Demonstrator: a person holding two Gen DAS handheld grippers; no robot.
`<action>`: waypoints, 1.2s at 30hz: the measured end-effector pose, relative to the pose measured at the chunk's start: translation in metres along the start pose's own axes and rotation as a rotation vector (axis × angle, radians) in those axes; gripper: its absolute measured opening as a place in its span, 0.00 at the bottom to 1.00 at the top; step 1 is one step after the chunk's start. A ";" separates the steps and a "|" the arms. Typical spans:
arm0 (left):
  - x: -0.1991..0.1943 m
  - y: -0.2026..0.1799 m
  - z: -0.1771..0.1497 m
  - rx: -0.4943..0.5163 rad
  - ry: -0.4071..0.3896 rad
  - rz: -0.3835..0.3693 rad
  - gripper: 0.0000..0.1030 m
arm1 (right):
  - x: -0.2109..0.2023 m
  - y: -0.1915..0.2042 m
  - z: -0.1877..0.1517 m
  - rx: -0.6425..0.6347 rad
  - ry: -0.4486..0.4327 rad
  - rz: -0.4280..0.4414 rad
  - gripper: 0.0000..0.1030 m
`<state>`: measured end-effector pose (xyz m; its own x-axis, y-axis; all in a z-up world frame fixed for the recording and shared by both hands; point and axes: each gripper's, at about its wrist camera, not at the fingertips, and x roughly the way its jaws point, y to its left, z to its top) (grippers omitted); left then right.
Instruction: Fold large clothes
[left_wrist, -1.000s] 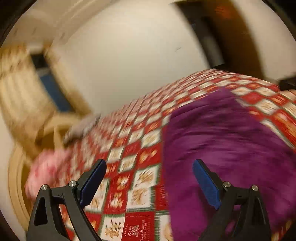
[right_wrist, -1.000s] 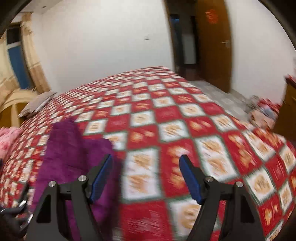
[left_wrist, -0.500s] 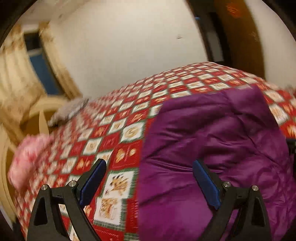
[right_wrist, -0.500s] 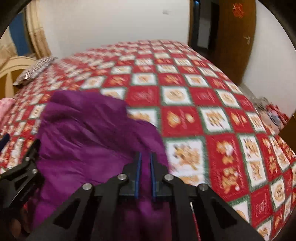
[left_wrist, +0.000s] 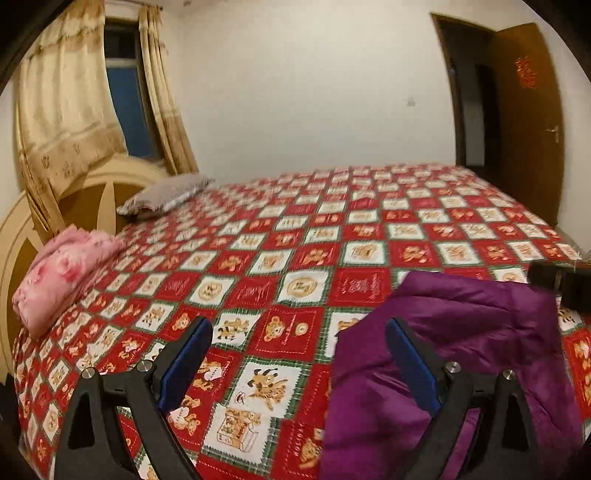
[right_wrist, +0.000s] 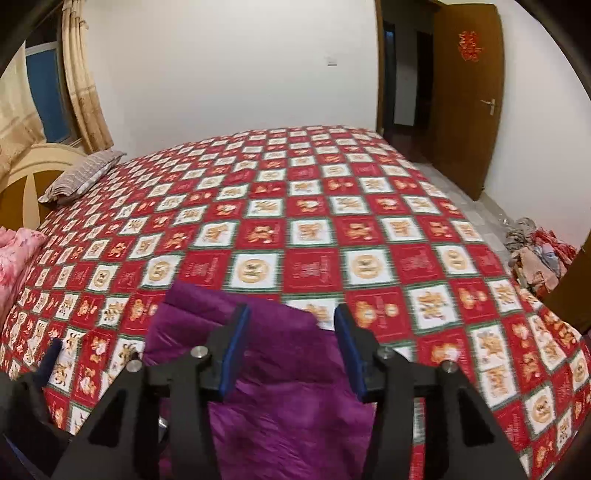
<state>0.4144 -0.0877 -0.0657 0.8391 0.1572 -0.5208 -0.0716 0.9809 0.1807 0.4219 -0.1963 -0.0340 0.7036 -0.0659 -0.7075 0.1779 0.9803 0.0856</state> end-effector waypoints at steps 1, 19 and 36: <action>0.013 -0.004 0.001 0.009 0.039 0.007 0.92 | 0.011 0.005 -0.003 0.004 0.021 0.007 0.49; 0.053 -0.088 -0.040 0.187 0.094 -0.085 0.94 | 0.072 -0.070 -0.079 0.153 0.031 -0.040 0.38; 0.061 -0.091 -0.049 0.177 0.113 -0.108 0.95 | 0.084 -0.072 -0.087 0.153 0.020 -0.028 0.40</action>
<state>0.4458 -0.1621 -0.1549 0.7702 0.0741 -0.6335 0.1193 0.9590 0.2572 0.4083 -0.2564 -0.1609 0.6835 -0.0879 -0.7246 0.3010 0.9383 0.1702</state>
